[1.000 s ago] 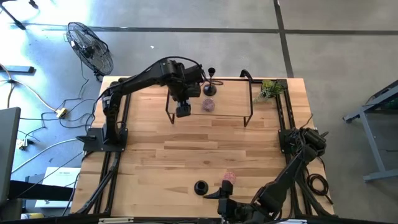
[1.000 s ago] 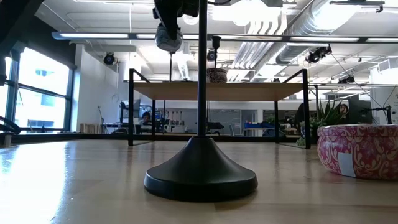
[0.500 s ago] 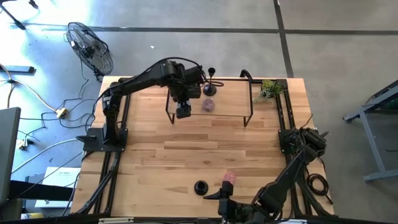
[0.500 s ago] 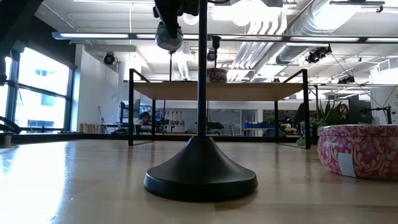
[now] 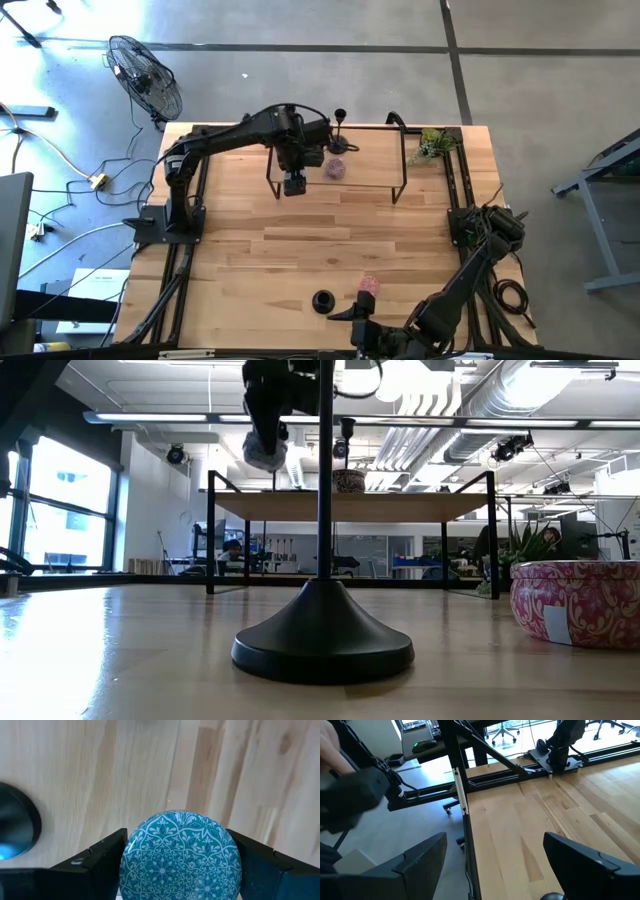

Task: Pick & Place candle stick holders
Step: Put the blue scented candle on the shelf

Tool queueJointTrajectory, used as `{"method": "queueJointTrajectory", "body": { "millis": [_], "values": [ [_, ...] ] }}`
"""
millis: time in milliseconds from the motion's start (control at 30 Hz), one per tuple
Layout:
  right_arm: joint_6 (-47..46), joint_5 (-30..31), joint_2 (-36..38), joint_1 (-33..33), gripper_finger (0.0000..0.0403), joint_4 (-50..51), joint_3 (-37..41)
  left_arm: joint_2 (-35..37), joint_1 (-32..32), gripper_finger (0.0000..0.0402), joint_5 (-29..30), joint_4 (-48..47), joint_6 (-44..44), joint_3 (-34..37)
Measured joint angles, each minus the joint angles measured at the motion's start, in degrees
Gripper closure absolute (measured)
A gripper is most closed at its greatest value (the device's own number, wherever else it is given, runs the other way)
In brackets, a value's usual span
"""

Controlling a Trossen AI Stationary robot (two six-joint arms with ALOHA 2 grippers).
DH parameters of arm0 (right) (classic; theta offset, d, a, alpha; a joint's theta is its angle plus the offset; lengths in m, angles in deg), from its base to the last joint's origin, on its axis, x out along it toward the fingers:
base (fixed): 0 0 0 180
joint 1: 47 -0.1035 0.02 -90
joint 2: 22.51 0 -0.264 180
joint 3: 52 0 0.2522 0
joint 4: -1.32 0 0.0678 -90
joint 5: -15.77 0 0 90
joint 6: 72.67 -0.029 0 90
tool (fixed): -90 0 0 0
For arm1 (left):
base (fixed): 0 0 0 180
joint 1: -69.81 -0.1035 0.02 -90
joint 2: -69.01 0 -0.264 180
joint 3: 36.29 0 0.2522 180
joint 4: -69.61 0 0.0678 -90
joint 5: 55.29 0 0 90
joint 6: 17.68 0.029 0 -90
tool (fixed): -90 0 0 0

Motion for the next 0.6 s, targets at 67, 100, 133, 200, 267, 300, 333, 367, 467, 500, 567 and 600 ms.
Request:
{"method": "queueJointTrajectory", "body": {
  "millis": [67, 100, 133, 200, 267, 300, 333, 367, 467, 500, 567, 600],
  "values": [
    [0.0, 0.01, 0.0, 0.0, 0.0075, 0.0, 0.0, 0.0, 0.0, 0.0113, 0.91, 1.0, 0.41, 1.81],
    [0.0, 0.0, 0.0, 0.0, 0.0075, 0.0, 0.0, 0.0, -0.02, 0.0113, 0.89, 1.61, 0.69, 2.68],
    [0.0, 0.02, 0.0, 0.0, 0.0075, 0.0, 0.0, -0.04, -0.02, 0.0113, 0.92, 2.22, 0.98, 3.44],
    [0.05, 0.02, 0.0, 0.0, 0.0075, 0.0, 0.0, -0.04, -0.03, 0.0113, 0.96, 3.34, 1.61, 4.7],
    [0.22, 0.0, 0.0, 0.0, 0.0075, 0.0, 0.0, -0.04, -0.02, 0.0113, 0.94, 4.34, 1.97, 5.81],
    [0.24, 0.02, 0.0, 0.0, 0.0075, 0.0, 0.0, -0.04, -0.02, 0.0113, 0.94, 4.98, 2.08, 6.35],
    [0.24, 0.01, 0.0, 0.0, 0.0075, 0.0, 0.0, -0.04, -0.02, 0.0113, 0.93, 5.36, 2.22, 6.7],
    [0.24, 0.01, 0.0, 0.0, 0.0075, 0.0, 0.0, -0.01, -0.02, 0.0113, 0.92, 5.74, 2.31, 6.98],
    [0.26, 0.01, 0.0, 0.0, 0.0075, 0.0, 0.0, 0.02, -0.02, 0.0113, 0.89, 6.01, 2.41, 7.1],
    [0.27, 0.02, 0.0, 0.0, 0.0075, 0.0, 0.0, 0.02, -0.02, 0.0113, 0.89, 6.21, 2.41, 7.12],
    [0.31, 0.02, 0.0, 0.0, 0.0075, 0.0, 0.0, 0.02, -0.02, 0.0113, 0.89, 6.68, 2.4, 7.13],
    [0.35, 0.01, 0.0, 0.0, 0.0075, 0.0, 0.0, 0.02, -0.02, 0.0113, 0.89, 6.7, 2.38, 7.13]
  ]
}}
